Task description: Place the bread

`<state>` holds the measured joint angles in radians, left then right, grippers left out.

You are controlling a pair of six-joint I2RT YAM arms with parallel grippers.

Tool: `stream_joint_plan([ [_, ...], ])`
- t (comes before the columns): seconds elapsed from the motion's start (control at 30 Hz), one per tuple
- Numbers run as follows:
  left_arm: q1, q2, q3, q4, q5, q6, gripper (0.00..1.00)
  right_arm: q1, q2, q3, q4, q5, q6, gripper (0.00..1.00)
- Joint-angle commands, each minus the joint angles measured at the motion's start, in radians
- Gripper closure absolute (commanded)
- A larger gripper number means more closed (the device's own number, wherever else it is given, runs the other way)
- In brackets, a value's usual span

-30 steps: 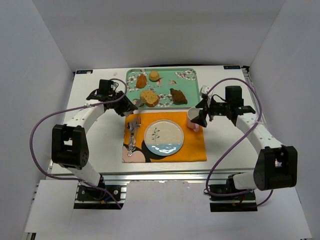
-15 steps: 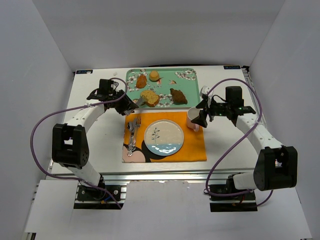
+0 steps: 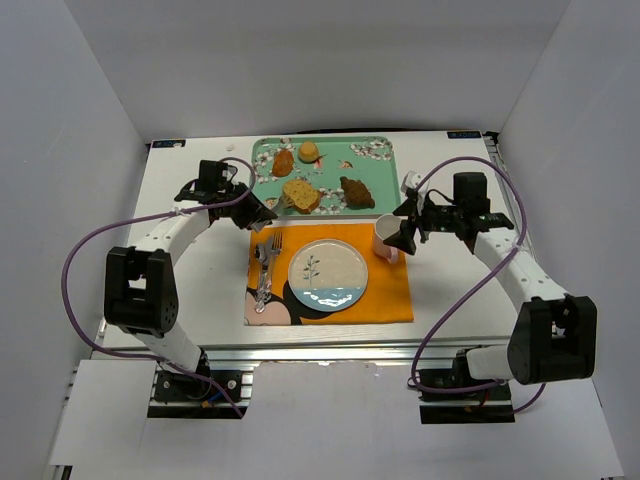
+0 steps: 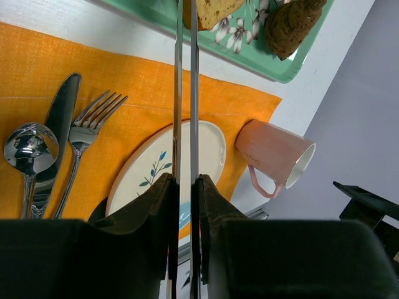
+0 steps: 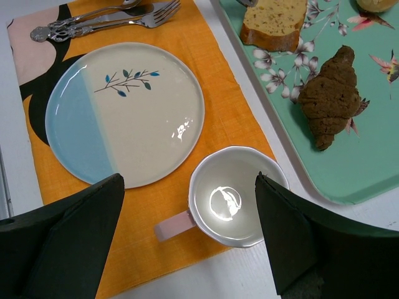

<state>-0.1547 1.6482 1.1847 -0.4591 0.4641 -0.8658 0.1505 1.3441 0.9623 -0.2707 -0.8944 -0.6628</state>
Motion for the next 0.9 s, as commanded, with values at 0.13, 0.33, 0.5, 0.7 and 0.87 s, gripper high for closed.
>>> stream_joint_plan([
  [0.13,-0.003,-0.071,0.029,0.046,0.041,-0.007,0.99,-0.006,-0.066,-0.002,-0.002,-0.052,-0.020,0.10],
  [0.33,-0.003,-0.154,0.012,0.088,0.047,-0.038,1.00,-0.006,-0.083,0.001,-0.012,-0.063,-0.030,0.11],
  [0.5,-0.003,-0.226,-0.010,0.080,0.073,-0.042,1.00,-0.006,-0.095,0.007,-0.018,-0.072,-0.038,0.11],
  [0.7,-0.006,-0.365,-0.128,0.063,0.162,-0.053,1.00,-0.006,-0.106,0.019,-0.025,-0.074,-0.047,0.11],
  [0.87,-0.035,-0.482,-0.253,0.014,0.194,-0.056,1.00,-0.006,-0.114,0.023,-0.021,-0.083,-0.054,0.11],
])
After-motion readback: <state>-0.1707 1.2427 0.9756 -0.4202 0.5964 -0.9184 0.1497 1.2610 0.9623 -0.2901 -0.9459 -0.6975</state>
